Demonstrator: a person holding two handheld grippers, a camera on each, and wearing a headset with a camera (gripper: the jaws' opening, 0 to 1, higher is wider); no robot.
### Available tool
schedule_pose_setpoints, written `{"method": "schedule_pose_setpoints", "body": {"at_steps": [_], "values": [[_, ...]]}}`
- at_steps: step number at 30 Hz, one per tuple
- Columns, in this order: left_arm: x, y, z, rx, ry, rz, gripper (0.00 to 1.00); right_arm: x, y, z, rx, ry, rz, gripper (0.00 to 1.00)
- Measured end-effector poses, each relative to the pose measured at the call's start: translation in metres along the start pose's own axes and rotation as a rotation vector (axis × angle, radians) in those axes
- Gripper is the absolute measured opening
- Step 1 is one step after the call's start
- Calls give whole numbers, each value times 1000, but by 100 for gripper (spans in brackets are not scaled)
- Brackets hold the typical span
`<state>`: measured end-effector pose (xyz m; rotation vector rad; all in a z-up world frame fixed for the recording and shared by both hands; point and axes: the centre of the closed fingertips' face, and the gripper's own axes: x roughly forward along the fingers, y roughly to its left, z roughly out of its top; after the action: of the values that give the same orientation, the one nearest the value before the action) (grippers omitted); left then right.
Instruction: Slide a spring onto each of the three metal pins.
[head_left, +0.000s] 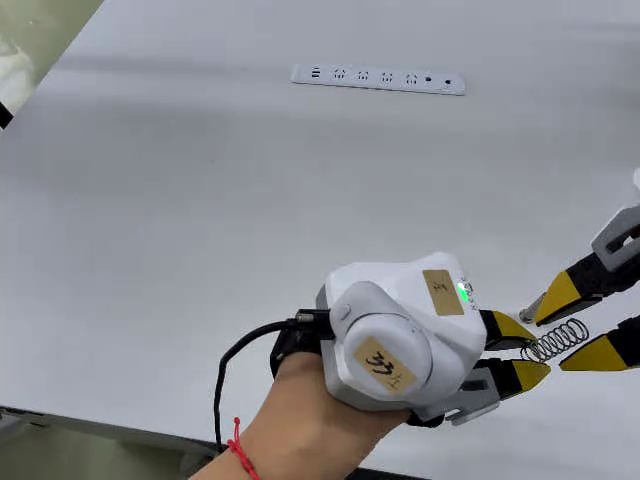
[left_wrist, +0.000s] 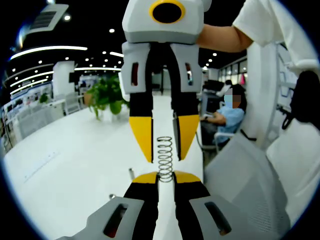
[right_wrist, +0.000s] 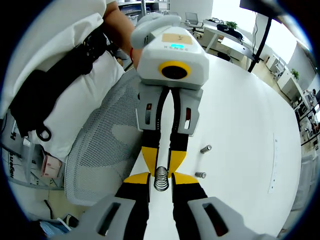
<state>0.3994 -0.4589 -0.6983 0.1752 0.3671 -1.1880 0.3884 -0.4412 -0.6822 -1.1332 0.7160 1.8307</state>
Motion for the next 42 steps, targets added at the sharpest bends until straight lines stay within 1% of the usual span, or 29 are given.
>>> {"method": "schedule_pose_setpoints", "body": {"at_steps": [3, 17, 27, 34, 42], "values": [[0, -1, 0, -2, -3, -2, 10, 0, -1, -2, -3, 12, 7, 16], [0, 0, 1, -8, -13, -7, 10, 1, -1, -3, 3, 17, 23, 13], [0, 0, 1, -12, -18, -5, 10, 1, -2, -2, 18, 18, 16, 12], [-1, -1, 1, -29, -25, -10, 11, 1, -2, -1, 35, 16, 13, 12], [-2, -1, 2, -23, -30, -14, 11, 1, -2, 0, 54, 14, 12, 12]]}}
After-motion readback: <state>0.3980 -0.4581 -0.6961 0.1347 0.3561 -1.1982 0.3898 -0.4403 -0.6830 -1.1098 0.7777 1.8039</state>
